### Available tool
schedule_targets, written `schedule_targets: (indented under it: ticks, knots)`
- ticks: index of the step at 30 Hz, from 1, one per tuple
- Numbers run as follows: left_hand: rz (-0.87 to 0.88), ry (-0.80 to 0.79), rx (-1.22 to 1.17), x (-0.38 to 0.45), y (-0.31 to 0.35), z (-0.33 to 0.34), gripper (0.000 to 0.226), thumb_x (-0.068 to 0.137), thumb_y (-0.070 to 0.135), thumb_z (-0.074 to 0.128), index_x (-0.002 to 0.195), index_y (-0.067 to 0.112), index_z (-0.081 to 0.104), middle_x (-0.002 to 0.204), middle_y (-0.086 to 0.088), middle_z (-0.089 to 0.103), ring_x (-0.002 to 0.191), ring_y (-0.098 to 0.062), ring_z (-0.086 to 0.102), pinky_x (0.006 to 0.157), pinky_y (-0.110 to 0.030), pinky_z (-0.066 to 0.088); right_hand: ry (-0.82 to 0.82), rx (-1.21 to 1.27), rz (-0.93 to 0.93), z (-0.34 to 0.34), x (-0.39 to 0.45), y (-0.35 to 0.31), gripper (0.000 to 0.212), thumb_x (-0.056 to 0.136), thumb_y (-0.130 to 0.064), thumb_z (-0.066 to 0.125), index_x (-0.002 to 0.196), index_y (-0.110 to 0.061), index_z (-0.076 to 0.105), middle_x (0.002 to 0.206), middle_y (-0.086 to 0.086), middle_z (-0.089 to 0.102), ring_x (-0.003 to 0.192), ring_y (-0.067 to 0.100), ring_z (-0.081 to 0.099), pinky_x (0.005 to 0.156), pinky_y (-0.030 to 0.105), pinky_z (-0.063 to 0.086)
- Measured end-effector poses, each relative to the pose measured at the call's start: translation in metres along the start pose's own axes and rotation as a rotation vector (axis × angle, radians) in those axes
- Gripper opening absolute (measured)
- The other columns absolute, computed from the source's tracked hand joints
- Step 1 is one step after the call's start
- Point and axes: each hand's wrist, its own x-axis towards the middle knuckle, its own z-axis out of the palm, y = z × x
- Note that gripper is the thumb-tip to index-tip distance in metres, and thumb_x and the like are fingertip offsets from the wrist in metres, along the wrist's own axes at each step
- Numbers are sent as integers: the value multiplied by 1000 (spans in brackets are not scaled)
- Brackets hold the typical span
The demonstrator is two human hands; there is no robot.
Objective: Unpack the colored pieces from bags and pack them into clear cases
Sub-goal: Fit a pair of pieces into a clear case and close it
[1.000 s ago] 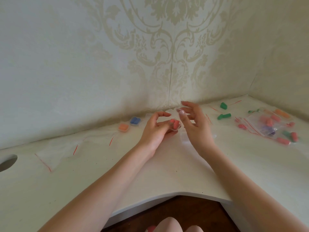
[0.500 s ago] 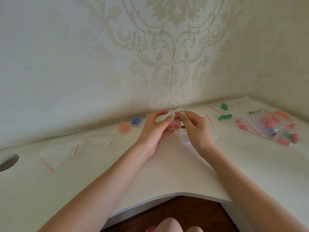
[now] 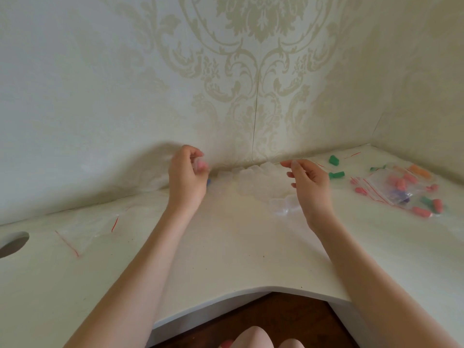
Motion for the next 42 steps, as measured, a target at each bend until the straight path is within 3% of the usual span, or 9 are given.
schedule_targets:
  ticks: [3, 9, 16, 21, 24, 27, 33, 37, 42]
  knots:
    - [8, -13, 131, 1, -7, -5, 12, 80, -4, 60, 83, 7, 62, 89, -8, 53, 78, -16, 51, 71, -23, 40, 63, 9, 55, -8, 6, 2, 24, 96, -18, 46, 86, -23, 68, 90, -12, 67, 84, 5, 60, 80, 25, 47]
    - [17, -63, 387, 3, -19, -7, 11, 79, 3, 59, 80, 12, 66, 75, -4, 63, 84, -32, 56, 75, -33, 37, 195, -60, 24, -17, 13, 6, 25, 93, -14, 45, 87, -19, 69, 82, -10, 65, 80, 11, 58, 72, 22, 45]
    - [-21, -62, 649, -4, -13, -9, 14, 87, 9, 55, 92, 10, 69, 104, -17, 54, 104, -35, 43, 75, -31, 29, 302, -191, -72, -29, 23, 12, 24, 93, -15, 44, 93, -17, 68, 88, 0, 65, 74, 10, 53, 62, 8, 37]
    - [175, -66, 613, -10, -2, -4, 5, 77, 4, 67, 77, 8, 69, 87, -14, 61, 88, -37, 52, 70, -38, 39, 356, -809, 43, -76, 42, 10, 38, 90, -16, 49, 127, -19, 56, 135, 8, 51, 127, 31, 39, 99, 40, 29]
    - [429, -268, 595, -17, 3, 6, 7, 73, 7, 67, 67, 10, 69, 68, -6, 66, 74, -30, 61, 63, -34, 47, 256, -1083, 197, -107, 44, 10, 42, 91, -19, 55, 133, -15, 50, 142, 12, 44, 132, 33, 33, 104, 43, 26]
    - [521, -507, 471, -29, 7, 14, 12, 80, 9, 60, 81, 8, 72, 84, -6, 70, 89, -26, 63, 75, -35, 53, 139, -1016, 146, -123, 37, 23, 33, 94, -20, 55, 126, -12, 59, 133, 17, 54, 129, 35, 41, 106, 41, 31]
    - [452, -571, 344, -38, 5, 22, 27, 83, -1, 55, 104, 10, 69, 108, -4, 67, 107, -21, 57, 90, -18, 35, 263, -872, -22, -127, 32, 27, 25, 95, -7, 43, 102, -4, 67, 102, 16, 69, 93, 32, 56, 74, 36, 38]
    - [434, -542, 301, -40, 7, 24, 26, 83, -2, 55, 102, 11, 69, 106, -2, 67, 105, -19, 58, 87, -17, 38, 403, -702, -131, -120, 35, 24, 32, 100, -18, 39, 122, -13, 61, 106, 13, 66, 98, 30, 58, 83, 33, 37]
    - [325, -367, 66, -44, 19, 30, 19, 84, 4, 64, 100, 13, 67, 99, 3, 67, 95, -13, 61, 85, -25, 49, 358, -449, -350, -81, 28, 1, 23, 97, -13, 51, 111, -5, 67, 101, 10, 58, 82, 24, 59, 70, 16, 38]
